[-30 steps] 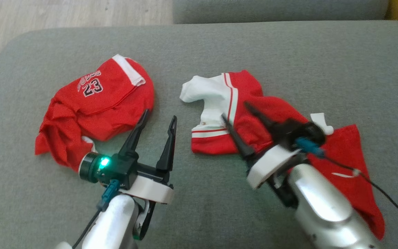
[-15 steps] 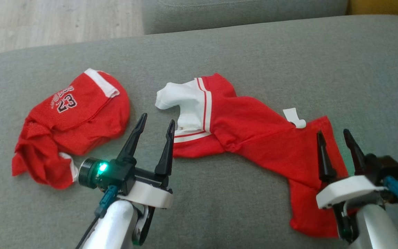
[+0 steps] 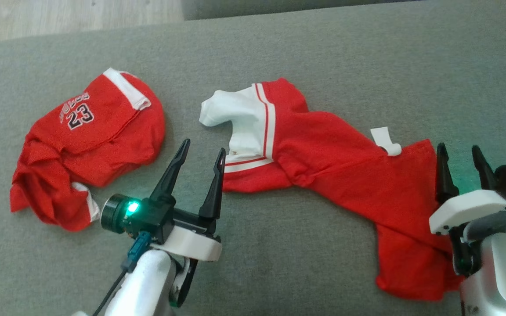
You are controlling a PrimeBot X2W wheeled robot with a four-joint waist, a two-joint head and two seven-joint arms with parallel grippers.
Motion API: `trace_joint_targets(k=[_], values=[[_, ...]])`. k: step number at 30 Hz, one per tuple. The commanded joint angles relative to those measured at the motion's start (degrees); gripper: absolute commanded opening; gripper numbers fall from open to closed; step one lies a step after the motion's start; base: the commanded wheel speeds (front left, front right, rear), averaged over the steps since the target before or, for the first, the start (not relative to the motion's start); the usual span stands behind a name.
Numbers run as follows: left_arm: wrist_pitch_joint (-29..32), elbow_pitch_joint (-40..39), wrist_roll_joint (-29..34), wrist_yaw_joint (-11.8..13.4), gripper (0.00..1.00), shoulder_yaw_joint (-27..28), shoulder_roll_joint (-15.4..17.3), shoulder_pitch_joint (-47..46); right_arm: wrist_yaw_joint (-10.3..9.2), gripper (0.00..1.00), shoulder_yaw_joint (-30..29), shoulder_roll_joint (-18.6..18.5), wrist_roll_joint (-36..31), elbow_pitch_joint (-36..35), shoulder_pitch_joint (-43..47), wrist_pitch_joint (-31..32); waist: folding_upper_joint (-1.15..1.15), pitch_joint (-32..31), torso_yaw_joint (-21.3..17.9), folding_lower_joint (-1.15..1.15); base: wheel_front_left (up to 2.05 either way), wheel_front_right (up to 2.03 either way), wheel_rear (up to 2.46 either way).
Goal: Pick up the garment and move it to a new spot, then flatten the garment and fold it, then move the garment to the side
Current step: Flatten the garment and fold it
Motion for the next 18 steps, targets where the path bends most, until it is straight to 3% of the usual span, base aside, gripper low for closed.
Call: trace_joint_targets(k=[1,15,17,18], values=[[-0.46,-1.55,0.32,-0.26,1.0,1.66,0.07,-2.58,-0.04,1.0,0.69,-0.2,-0.5,-0.49,-2.03,0.52,0.0,0.61,0.65,-0.01,0.0,0.0,0.0],[-0.46,-1.32,0.75,-0.33,1.0,1.54,-0.18,-3.78,-0.04,1.0,2.51,-0.2,-3.47,13.42,-9.32,3.67,0.0,3.53,2.0,-0.01,0.0,0.0,0.0],[-0.46,-1.28,0.83,-0.39,1.0,1.66,-0.18,-3.87,-0.04,0.0,2.77,-0.2,-4.42,14.76,-10.1,3.75,0.0,3.69,1.99,-0.01,0.0,0.0,0.0],[-0.46,-1.25,0.86,-0.43,1.0,1.72,-0.19,-3.92,-0.04,0.0,2.79,-0.2,-4.68,15.1,-10.53,3.42,0.0,3.71,2.0,-0.01,0.0,0.0,0.0]])
